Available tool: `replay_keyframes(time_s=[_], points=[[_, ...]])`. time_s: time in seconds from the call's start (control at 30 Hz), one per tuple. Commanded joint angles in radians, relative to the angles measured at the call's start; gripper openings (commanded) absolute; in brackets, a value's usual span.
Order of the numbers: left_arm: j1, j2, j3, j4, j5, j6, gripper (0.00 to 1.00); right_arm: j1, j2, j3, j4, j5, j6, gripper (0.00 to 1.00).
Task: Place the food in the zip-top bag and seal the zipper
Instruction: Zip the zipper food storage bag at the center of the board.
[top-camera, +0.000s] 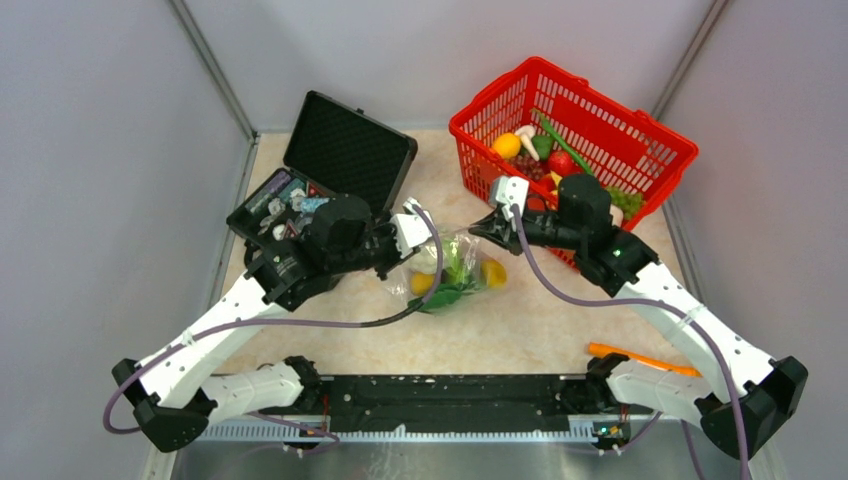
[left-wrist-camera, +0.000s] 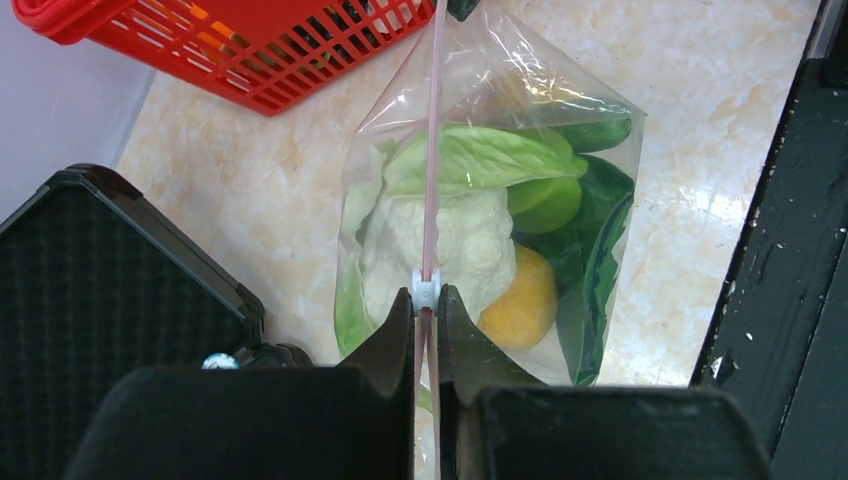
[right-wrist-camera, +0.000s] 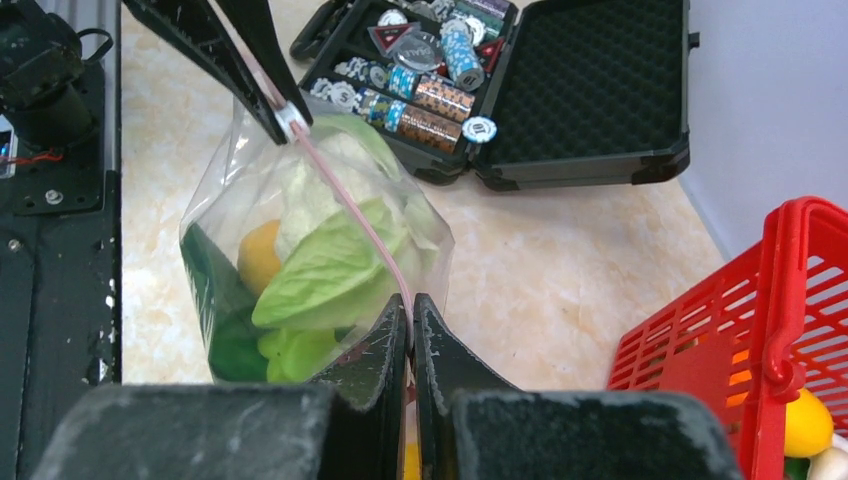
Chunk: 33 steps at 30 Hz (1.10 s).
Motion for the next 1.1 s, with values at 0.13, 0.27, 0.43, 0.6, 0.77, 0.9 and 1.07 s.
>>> replay_keyframes(time_s=[0.13,0.27,0.43,0.6,0.77,0.9,1.07], points=[[0.008,0.009,0.049,0.035,0.028,0.012,0.0,-0.022,-0.023,0.033,0.001,-0.136,-0.037,0.64],[0.006,0.053,0.095,0.038,0.064,0.028,0.0,-0.022,0.008,0.117,-0.079,-0.157,-0.08,0.71],[0.006,0.069,0.109,0.084,0.1,0.025,0.0,-0.006,0.072,0.208,-0.199,-0.169,-0.151,0.71],[0.006,0.082,0.124,0.092,0.125,0.02,0.0,0.043,0.11,0.237,-0.273,-0.159,-0.196,0.71],[0.006,0.096,0.131,0.098,0.144,0.017,0.0,0.063,0.142,0.255,-0.304,-0.122,-0.19,0.69],[0.006,0.098,0.136,0.107,0.156,0.016,0.0,0.065,0.145,0.241,-0.23,-0.114,-0.165,0.68],[0.006,0.098,0.138,0.11,0.159,0.015,0.0,0.065,0.177,0.255,-0.195,-0.125,-0.141,0.59]])
